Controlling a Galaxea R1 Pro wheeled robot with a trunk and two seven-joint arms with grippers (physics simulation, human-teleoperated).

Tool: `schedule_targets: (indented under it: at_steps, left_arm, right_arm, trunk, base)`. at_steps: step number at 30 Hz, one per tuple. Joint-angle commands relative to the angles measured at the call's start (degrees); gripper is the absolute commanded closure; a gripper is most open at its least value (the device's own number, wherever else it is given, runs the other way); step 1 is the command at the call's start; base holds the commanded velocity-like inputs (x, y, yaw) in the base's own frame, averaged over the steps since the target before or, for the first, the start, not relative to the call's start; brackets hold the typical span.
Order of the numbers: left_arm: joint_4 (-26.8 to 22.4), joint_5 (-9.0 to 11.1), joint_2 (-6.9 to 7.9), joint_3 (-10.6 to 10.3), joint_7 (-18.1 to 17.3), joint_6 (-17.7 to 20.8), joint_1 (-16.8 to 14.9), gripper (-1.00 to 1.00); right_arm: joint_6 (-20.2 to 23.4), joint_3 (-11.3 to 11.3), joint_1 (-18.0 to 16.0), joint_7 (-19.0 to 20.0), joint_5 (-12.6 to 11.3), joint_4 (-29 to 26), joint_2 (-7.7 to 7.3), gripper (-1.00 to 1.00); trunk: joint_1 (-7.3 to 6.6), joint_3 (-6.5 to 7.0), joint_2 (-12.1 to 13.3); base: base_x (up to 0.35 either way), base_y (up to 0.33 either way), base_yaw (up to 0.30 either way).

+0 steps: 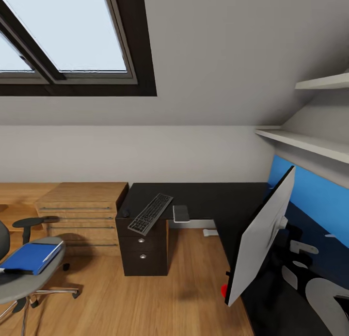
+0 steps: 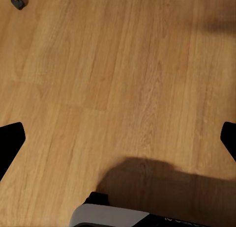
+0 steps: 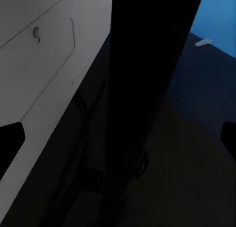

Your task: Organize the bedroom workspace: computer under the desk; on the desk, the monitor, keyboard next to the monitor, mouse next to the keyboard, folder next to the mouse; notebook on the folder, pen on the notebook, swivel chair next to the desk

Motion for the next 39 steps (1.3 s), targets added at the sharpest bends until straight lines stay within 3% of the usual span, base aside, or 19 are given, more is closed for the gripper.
schedule_targets:
  at_steps: [1, 39]
  left_arm:
    - [0.04, 0.52, 0.03, -0.49, 0.36, -0.27, -0.04, -1.0]
    - [0.04, 0.41, 0.02, -0.56, 0.36, -0.27, -0.04, -1.0]
  right_arm:
    - [-0.31, -0.43, -0.02, 0.14, -0.14, 0.05, 0.0, -1.0]
    - [-0.9, -0.3, -0.02, 0.22, -0.05, 0.02, 0.06, -1.0]
  trunk:
    - [0.02, -0.02, -0.03]
    - [0.02, -0.02, -0.03]
  base:
    - [0.0, -0.015, 0.0]
    - [0.014, -0.025, 0.0]
